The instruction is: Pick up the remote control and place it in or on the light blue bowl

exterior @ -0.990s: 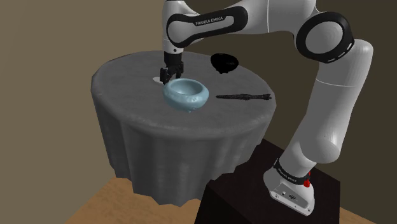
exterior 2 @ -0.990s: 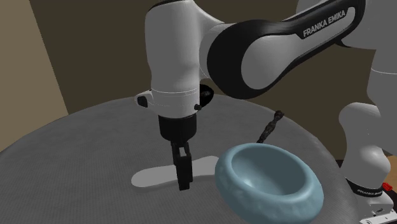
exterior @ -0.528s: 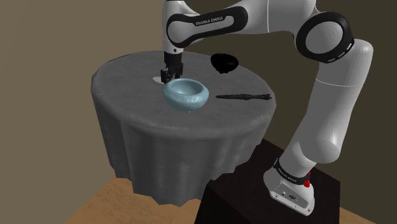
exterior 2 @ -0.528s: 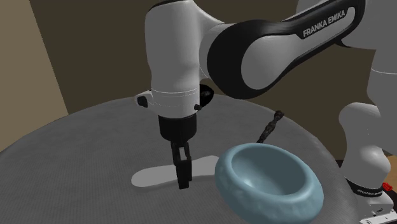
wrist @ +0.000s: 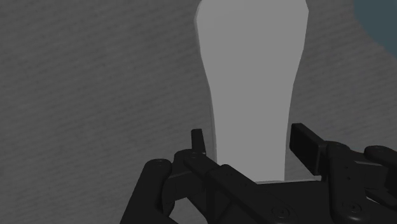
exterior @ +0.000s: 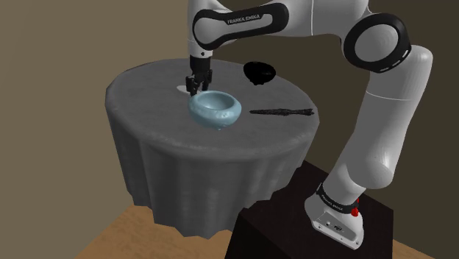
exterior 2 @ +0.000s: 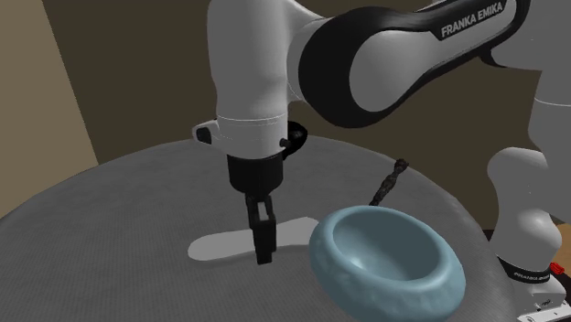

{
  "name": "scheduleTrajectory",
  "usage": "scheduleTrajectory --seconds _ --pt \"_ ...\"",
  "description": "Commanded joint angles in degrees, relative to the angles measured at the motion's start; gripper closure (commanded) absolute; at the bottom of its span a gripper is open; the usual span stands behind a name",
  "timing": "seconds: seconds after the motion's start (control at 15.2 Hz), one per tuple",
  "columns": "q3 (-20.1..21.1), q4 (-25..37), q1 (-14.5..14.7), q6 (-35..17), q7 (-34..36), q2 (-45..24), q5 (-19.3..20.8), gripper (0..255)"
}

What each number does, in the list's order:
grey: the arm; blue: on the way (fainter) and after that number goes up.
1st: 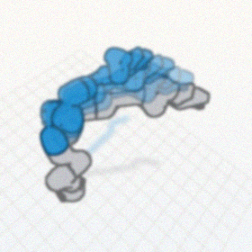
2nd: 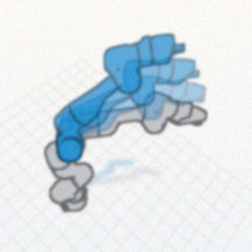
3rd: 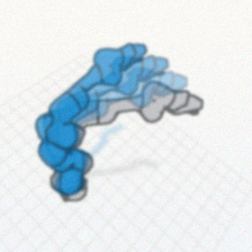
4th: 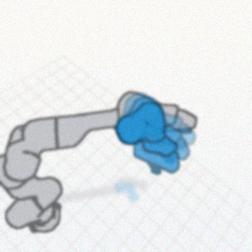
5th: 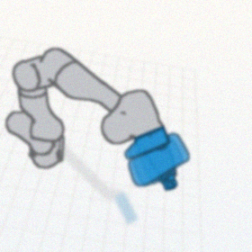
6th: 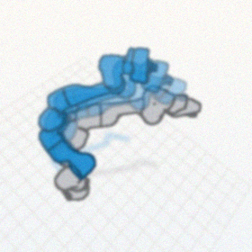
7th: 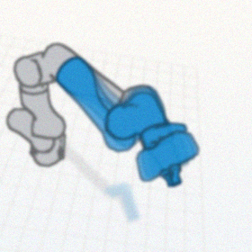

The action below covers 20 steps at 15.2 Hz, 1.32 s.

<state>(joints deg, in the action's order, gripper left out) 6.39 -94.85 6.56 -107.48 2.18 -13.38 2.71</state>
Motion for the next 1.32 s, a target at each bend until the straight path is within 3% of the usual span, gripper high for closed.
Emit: scheduleTrajectory --seconds 0.0,1.25 --pt "0.0 1.5 0.0 1.6 0.0 0.1 0.0 255" --pt "0.1 17.8 0.4 16.8 -0.3 -1.0 0.0 255"
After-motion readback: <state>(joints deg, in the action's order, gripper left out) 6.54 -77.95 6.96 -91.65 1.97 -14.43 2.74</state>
